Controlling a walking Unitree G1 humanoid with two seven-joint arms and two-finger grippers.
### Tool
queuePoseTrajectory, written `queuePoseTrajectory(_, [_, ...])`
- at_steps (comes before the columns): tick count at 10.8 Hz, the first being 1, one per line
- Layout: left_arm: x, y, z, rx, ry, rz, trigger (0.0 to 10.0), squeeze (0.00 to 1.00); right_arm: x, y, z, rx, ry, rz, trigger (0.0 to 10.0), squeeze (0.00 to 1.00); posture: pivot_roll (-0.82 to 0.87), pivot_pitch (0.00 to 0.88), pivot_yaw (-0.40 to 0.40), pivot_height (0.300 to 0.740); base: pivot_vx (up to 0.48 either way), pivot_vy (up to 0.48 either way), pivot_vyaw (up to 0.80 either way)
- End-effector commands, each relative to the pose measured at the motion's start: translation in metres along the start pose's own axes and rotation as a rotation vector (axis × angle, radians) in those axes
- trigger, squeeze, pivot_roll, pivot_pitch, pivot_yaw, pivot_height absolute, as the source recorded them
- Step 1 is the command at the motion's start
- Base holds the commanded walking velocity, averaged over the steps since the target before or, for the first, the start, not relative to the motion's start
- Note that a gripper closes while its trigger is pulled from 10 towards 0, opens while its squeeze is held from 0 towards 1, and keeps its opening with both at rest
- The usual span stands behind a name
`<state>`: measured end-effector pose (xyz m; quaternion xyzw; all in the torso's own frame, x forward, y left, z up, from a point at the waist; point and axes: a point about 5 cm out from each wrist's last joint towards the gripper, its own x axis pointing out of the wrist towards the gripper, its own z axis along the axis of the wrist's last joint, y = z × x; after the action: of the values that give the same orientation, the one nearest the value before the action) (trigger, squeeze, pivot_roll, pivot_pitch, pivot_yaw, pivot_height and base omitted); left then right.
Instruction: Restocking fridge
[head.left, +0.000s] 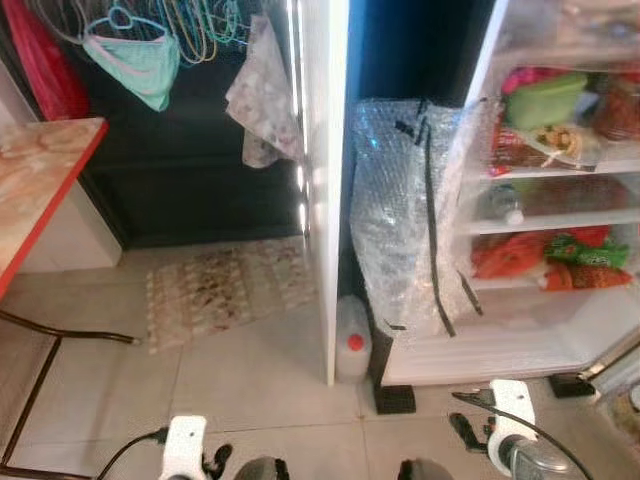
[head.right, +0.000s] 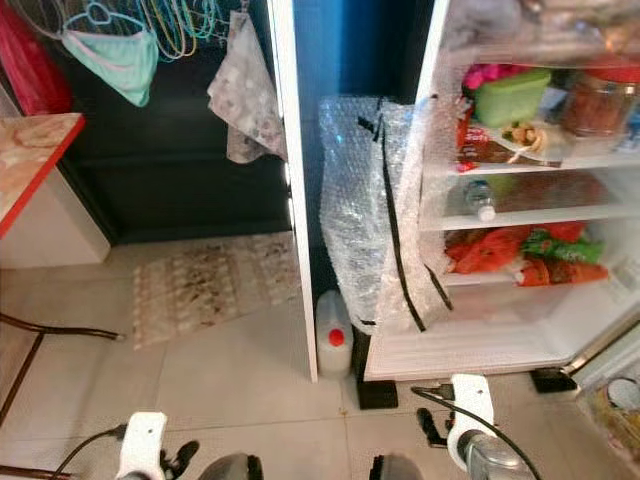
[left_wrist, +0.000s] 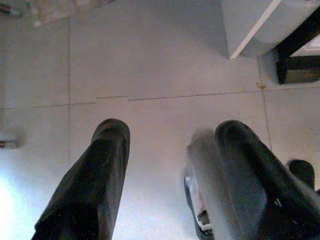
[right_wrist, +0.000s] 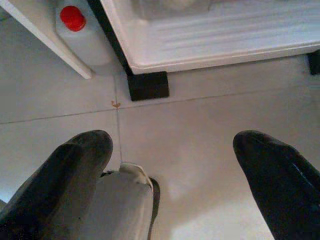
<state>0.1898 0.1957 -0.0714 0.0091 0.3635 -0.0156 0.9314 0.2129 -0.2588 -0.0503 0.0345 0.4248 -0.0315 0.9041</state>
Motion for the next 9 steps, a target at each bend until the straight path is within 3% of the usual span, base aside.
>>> queuePoseTrajectory(1, [-0.0021,-0.0009,-0.0082,0.010,0.038,-0.010,10.0,0.00,-0.0004,-0.0006,0.0000,0.021,-0.010,0.007,10.0,0.00,-0.04,0.026,0.043,0.663,0.000,0.000,0.00])
queuePoseTrajectory(6, [-0.0046,-0.0018,-0.0165,0.006,0.066,0.002,10.0,0.00,-0.0011,-0.0031,-0.0009,0.014,0.000,-0.002,10.0,0.00,-0.03,0.023,0.037,0.740,0.000,0.000,0.00])
queuePoseTrajectory(9, [-0.0042,-0.0022,-0.0160,0.012,0.068,0.002,10.0,0.00,-0.0010,-0.0026,-0.0008,0.017,-0.001,0.001,10.0,0.00,-0.03,0.018,0.038,0.740,0.000,0.000,0.00])
